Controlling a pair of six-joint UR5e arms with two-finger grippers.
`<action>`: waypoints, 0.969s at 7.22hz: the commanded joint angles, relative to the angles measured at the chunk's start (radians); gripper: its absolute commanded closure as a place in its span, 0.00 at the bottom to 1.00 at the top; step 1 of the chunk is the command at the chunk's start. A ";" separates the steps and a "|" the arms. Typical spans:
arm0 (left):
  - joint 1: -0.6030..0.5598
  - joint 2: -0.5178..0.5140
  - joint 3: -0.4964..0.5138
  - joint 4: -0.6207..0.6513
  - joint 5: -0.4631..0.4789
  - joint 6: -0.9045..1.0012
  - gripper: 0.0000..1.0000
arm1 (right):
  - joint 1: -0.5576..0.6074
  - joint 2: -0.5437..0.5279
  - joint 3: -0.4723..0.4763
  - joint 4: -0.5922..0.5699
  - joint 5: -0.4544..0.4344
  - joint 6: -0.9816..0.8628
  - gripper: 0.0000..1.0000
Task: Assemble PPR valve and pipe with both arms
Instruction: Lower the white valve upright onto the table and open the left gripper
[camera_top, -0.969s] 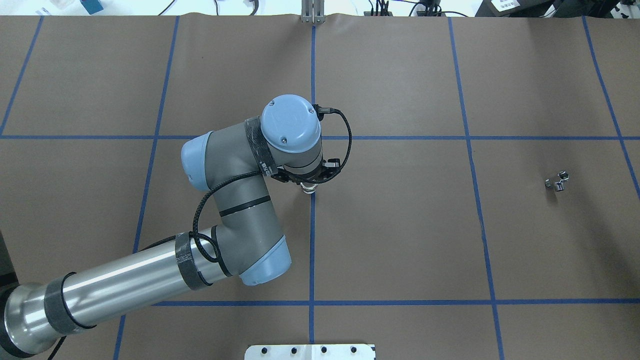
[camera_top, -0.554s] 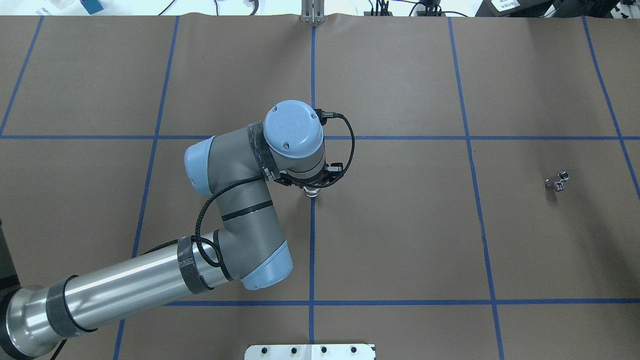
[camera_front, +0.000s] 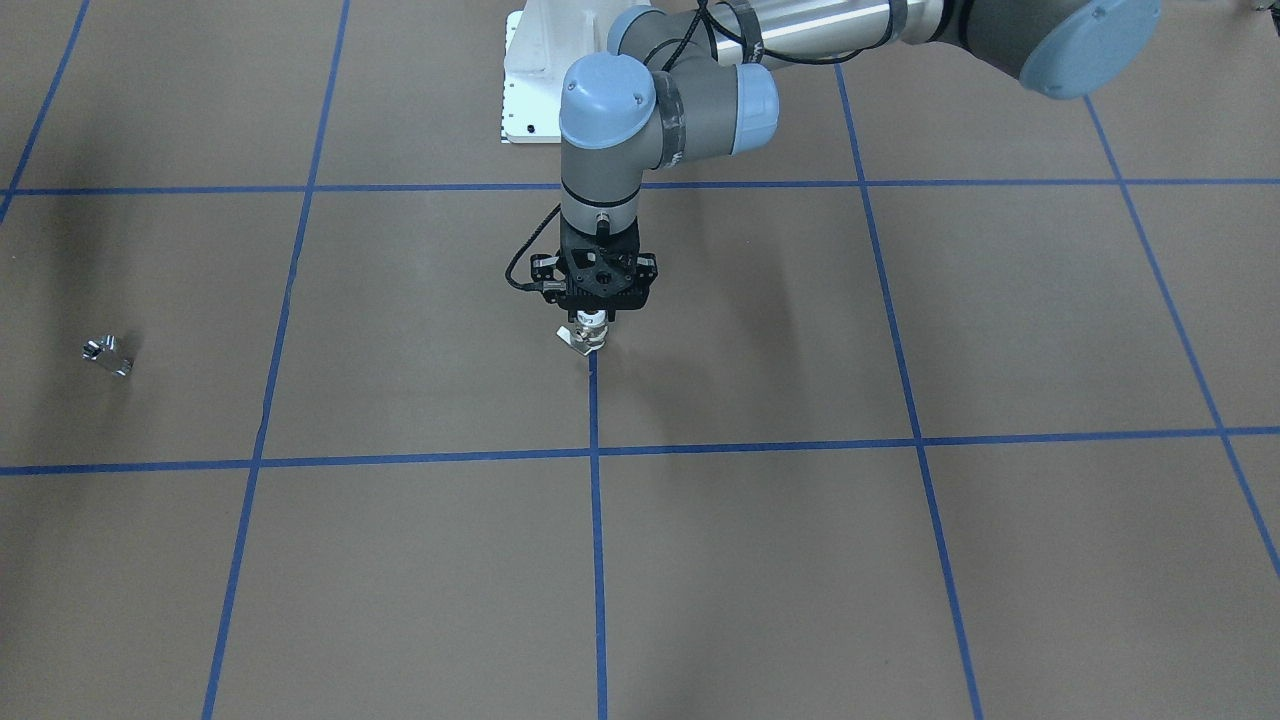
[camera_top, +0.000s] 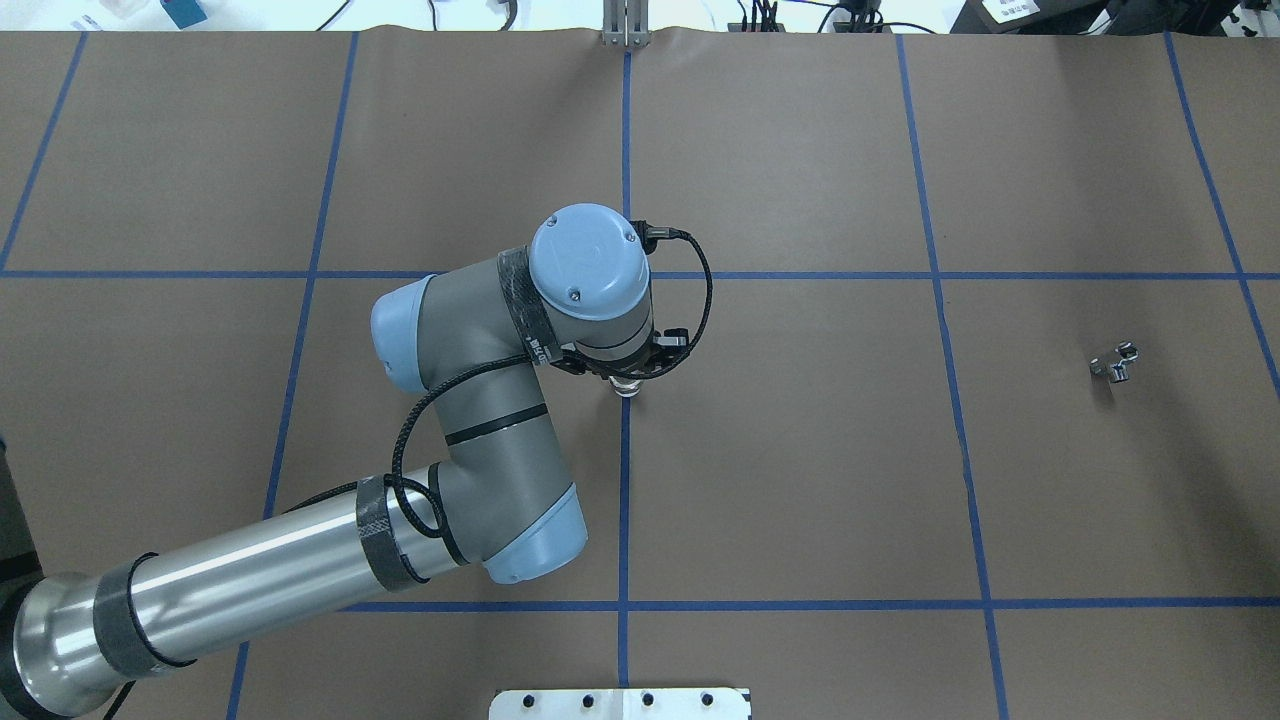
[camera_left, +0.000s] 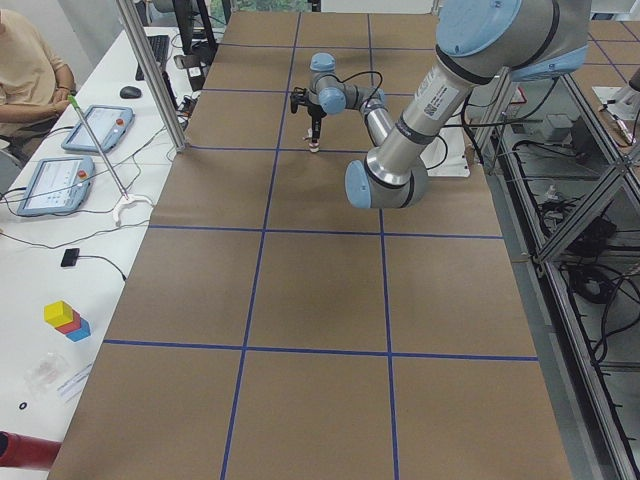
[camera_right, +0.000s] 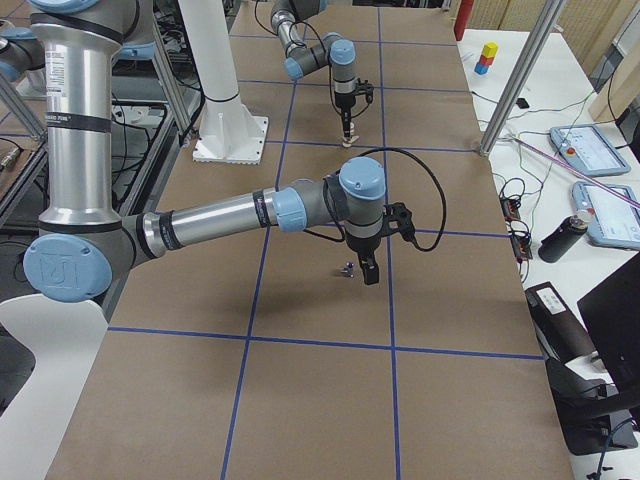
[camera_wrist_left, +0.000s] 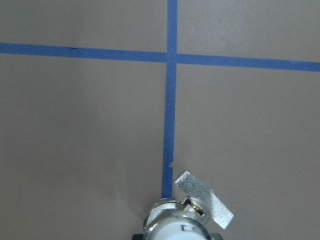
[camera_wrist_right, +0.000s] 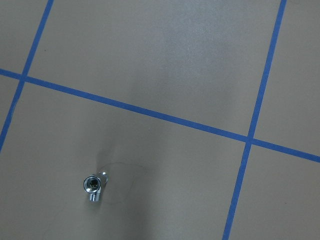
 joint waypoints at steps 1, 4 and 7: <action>0.000 0.001 -0.001 0.000 0.010 0.000 0.02 | 0.000 0.000 0.000 0.000 0.000 0.000 0.00; 0.006 0.007 -0.067 0.011 0.013 0.011 0.01 | 0.000 0.000 0.002 0.000 0.000 0.000 0.00; -0.033 0.136 -0.415 0.206 -0.023 0.102 0.01 | 0.000 0.001 0.017 0.001 0.023 0.035 0.00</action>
